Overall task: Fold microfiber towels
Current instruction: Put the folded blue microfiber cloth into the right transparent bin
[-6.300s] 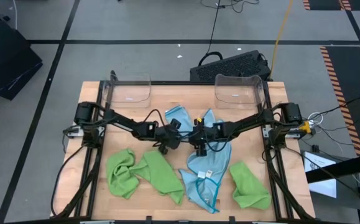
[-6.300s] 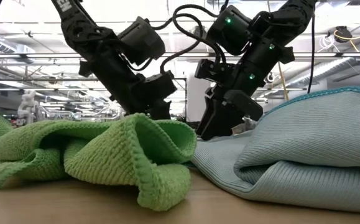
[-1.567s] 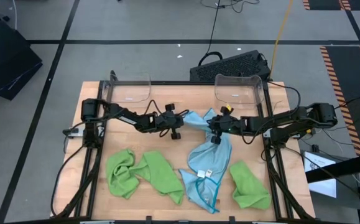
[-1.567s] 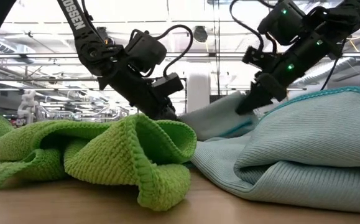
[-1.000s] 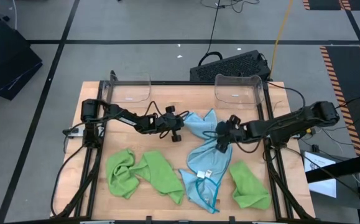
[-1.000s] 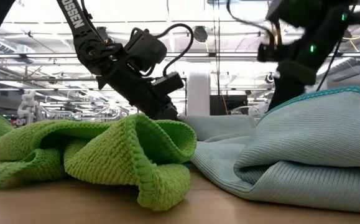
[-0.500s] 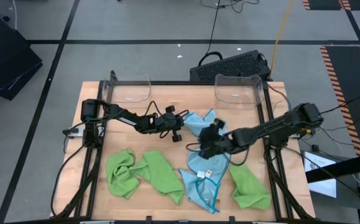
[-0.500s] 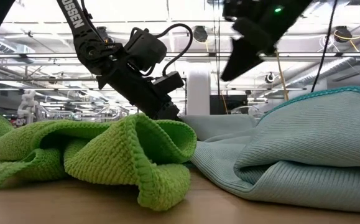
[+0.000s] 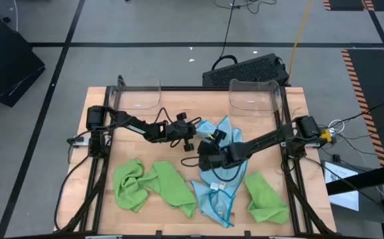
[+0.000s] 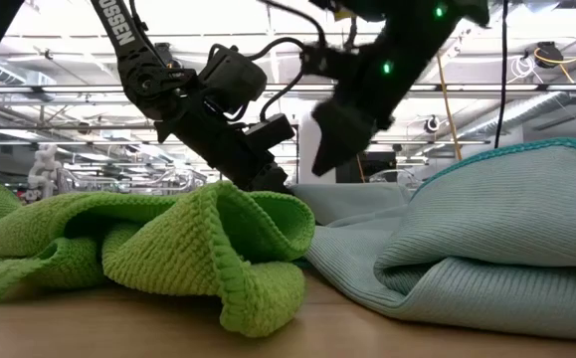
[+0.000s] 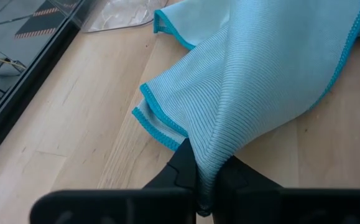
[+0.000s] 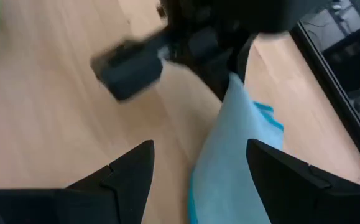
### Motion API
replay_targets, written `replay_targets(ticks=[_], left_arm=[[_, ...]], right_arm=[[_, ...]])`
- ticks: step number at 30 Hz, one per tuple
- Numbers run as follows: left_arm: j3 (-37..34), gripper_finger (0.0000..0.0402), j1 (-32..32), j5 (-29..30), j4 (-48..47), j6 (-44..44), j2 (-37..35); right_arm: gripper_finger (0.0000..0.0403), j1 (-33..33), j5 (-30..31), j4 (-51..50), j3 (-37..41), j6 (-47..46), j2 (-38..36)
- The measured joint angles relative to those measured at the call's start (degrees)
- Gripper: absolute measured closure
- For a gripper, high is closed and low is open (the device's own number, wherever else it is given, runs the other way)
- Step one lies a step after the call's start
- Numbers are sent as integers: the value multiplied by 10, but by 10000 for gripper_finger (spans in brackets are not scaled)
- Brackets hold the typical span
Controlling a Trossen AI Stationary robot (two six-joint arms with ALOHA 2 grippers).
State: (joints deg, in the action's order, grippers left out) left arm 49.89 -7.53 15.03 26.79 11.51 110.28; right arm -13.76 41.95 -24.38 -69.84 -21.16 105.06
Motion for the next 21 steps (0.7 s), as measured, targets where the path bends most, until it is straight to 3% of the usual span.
replay_targets(ticks=[5,9,17,21], left_arm=[[0,390,1,6,1,7,-1],[0,387,2,18,1,13,-2],[0,390,2,31,1,10,-2],[0,388,2,34,1,4,-2]], right_arm=[[154,-2,43,-5,13,7,2],[154,8,42,3,13,33,-32],[120,100,-100,20,13,67,-53],[88,134,-124,26,14,93,-46]])
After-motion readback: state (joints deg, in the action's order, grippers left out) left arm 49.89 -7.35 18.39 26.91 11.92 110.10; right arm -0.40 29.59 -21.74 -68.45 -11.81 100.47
